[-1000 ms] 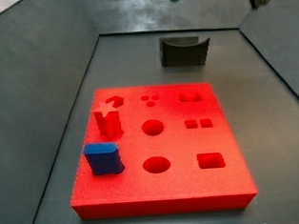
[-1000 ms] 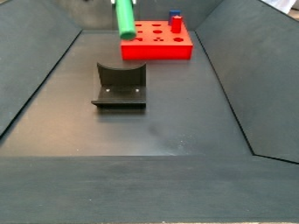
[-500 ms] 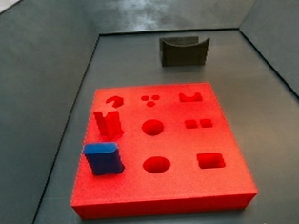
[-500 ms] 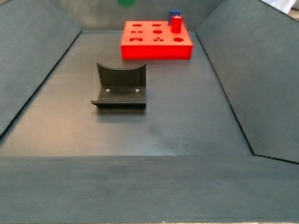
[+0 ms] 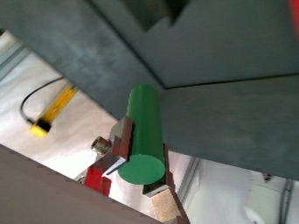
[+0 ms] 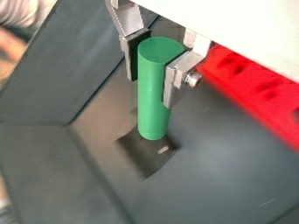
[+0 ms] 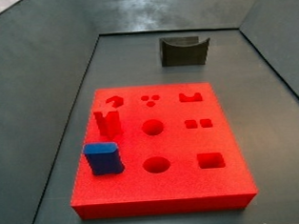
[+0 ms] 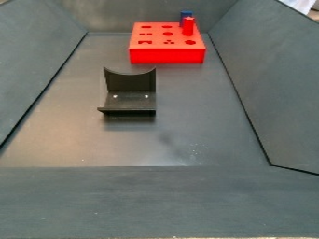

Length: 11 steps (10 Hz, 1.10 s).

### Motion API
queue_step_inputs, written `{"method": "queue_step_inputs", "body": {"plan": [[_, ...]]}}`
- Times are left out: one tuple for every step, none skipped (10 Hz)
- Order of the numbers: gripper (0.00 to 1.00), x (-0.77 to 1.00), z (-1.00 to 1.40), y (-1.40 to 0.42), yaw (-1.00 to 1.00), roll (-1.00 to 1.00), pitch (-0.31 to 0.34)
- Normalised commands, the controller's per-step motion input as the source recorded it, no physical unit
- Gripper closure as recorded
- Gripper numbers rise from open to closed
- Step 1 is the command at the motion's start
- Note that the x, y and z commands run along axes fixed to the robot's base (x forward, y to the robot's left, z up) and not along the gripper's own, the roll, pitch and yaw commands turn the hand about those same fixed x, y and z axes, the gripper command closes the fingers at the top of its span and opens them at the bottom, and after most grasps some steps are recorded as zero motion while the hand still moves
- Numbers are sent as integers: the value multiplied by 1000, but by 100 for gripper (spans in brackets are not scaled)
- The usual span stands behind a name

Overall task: Pick up the round object. Move up. Place the round object on the fixture. Regrasp the round object. Move to above the board. Insert the round object.
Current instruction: Move to above the board, then insert the round object.

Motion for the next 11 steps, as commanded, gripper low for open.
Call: {"method": "queue_step_inputs", "body": {"plan": [[100,-499,247,-1000,-252,-1000,-20],[100,-527,247,-1000,-252,-1000,-2],[100,-536,247,-997,-251,-1000,4],[100,-301,118,-476,-245,-1000,19],[100,-204,71,-292,-239,-1000,25],[100,-105,32,-105,-214,-1000,33],[100,-90,28,-62,-190,-938,28],[100,-69,1,-7,-106,-628,8],[100,-52,8,4,-61,-430,-5],[100,-37,-2,6,-23,-238,-11],[100,83,-1000,-591,0,0,-3]]}}
